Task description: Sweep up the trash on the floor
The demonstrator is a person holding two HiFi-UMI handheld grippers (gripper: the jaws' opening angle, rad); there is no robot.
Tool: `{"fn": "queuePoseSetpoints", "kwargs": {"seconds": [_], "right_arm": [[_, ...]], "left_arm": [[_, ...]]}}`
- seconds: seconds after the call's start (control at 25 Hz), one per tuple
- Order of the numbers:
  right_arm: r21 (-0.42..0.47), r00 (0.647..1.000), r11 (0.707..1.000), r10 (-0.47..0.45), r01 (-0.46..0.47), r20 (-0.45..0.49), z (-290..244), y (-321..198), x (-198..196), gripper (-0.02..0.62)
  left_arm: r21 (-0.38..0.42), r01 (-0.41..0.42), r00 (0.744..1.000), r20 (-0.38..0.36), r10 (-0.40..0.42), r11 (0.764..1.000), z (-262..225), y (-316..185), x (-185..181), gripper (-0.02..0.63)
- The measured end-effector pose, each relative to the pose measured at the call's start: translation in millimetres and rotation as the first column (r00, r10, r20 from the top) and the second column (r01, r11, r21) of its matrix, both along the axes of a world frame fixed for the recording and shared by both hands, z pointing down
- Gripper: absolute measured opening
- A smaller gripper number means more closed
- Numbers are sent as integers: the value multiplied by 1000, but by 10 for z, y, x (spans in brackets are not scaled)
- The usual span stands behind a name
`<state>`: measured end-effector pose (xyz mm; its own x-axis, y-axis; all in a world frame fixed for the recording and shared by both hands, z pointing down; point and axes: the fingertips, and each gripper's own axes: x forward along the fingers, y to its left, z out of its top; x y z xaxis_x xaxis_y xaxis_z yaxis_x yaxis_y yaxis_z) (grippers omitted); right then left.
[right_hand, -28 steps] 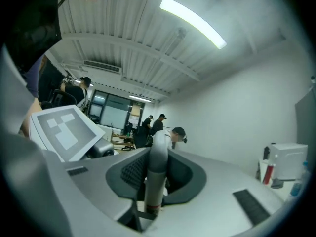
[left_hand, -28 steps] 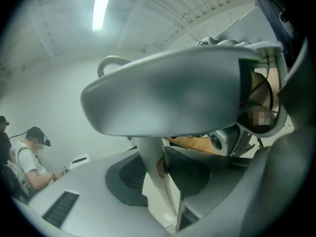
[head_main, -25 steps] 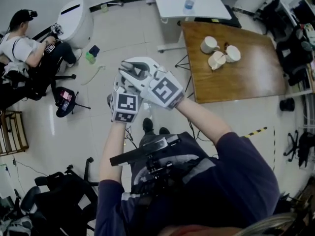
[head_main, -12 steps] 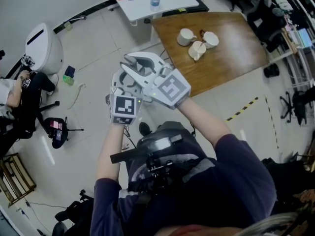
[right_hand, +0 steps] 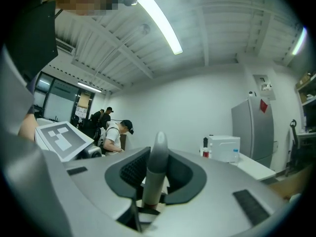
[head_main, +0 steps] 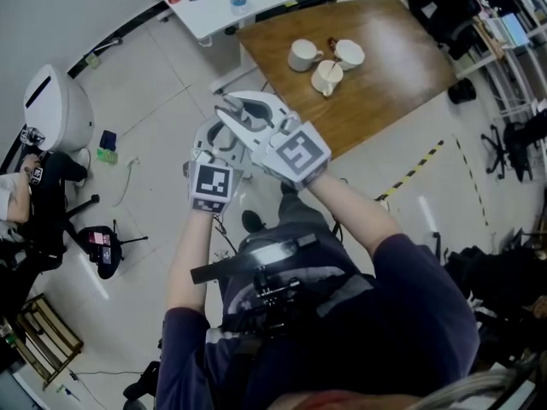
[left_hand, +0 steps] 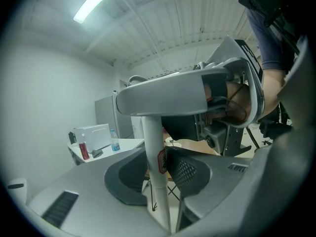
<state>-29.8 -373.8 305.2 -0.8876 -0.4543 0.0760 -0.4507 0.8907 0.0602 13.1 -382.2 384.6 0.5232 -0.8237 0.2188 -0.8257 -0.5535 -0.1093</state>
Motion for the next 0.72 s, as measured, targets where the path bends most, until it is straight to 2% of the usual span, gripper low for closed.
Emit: {"fn": "queuePoseSetpoints", "kwargs": {"seconds": [0.72], "right_arm": [[-70,990,990,121,-126,-72,871,-788,324,97]], "left_arm": [[-136,-75,996,35,80,988,873,-778,361,112]]}}
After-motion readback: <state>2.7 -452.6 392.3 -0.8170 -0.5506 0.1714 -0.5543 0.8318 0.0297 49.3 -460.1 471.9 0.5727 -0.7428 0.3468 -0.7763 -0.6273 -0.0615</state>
